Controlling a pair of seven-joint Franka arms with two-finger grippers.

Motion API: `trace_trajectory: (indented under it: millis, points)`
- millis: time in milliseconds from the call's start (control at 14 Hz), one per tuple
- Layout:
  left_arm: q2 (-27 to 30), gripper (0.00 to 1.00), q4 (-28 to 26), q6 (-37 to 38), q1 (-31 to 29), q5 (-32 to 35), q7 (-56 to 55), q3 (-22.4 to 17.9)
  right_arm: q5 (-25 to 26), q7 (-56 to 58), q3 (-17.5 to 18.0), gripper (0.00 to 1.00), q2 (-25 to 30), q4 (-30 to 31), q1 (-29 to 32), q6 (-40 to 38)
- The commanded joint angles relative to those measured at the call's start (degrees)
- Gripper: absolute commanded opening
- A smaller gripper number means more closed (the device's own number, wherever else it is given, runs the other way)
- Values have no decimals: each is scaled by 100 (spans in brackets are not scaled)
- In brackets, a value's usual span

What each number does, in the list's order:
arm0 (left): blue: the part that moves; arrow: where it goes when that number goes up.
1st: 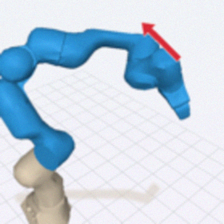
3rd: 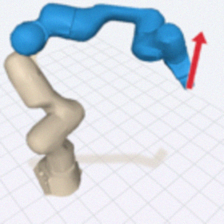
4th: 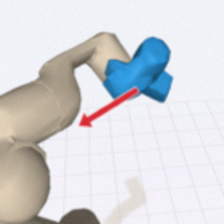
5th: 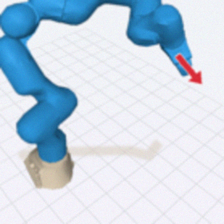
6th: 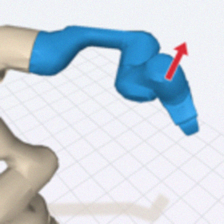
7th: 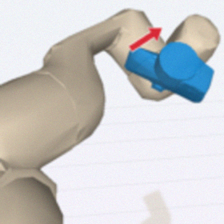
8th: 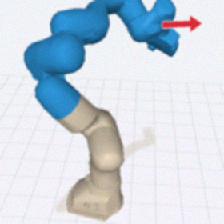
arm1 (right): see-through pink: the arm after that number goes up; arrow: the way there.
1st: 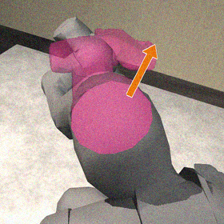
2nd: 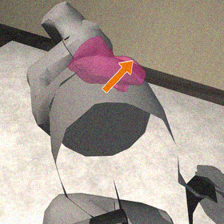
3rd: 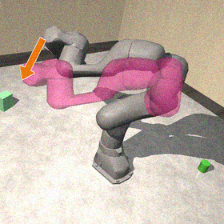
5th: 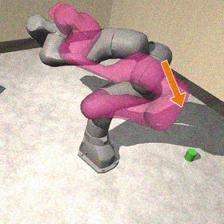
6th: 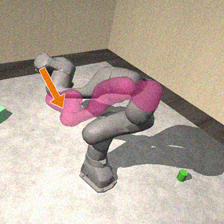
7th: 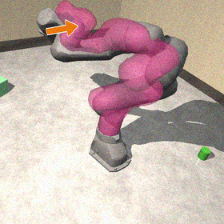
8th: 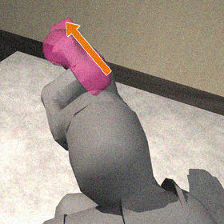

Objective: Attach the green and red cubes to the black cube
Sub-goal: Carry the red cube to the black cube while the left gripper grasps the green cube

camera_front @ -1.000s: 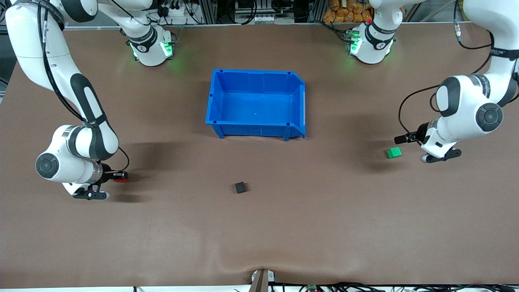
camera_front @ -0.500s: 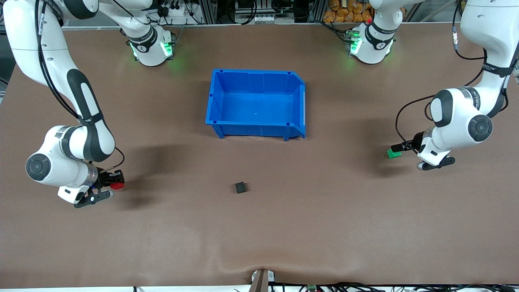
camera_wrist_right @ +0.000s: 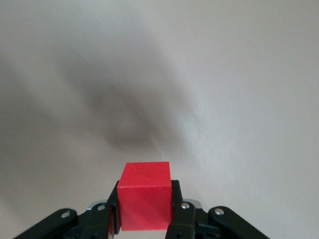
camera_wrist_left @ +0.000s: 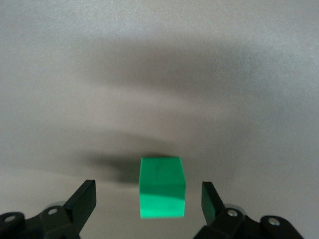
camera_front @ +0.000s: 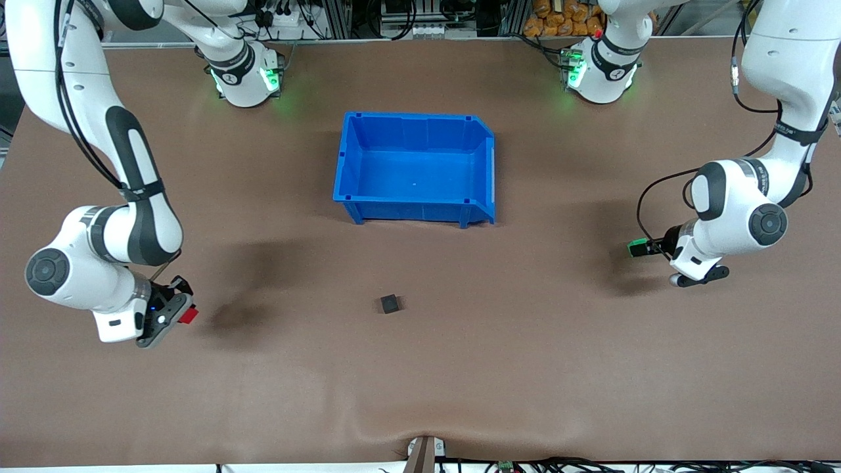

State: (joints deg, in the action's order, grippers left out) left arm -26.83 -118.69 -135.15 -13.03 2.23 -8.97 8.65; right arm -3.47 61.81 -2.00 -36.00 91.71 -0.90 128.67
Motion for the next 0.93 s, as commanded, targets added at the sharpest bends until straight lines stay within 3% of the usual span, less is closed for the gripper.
trace_trajectory:
  millis: [0,357,857]
  points:
    - [-147,94,91,-116,-51,111,-9,40,13,182,-28,0,-3,-91,-515,-79]
    - [-217,81,39,-116,-42,111,-26,40,101,85,-28,0,-433,-424,-1763,-70]
    - [-209,61,47,-116,-42,111,-61,40,110,42,-37,0,-1425,-1680,-2555,-62]
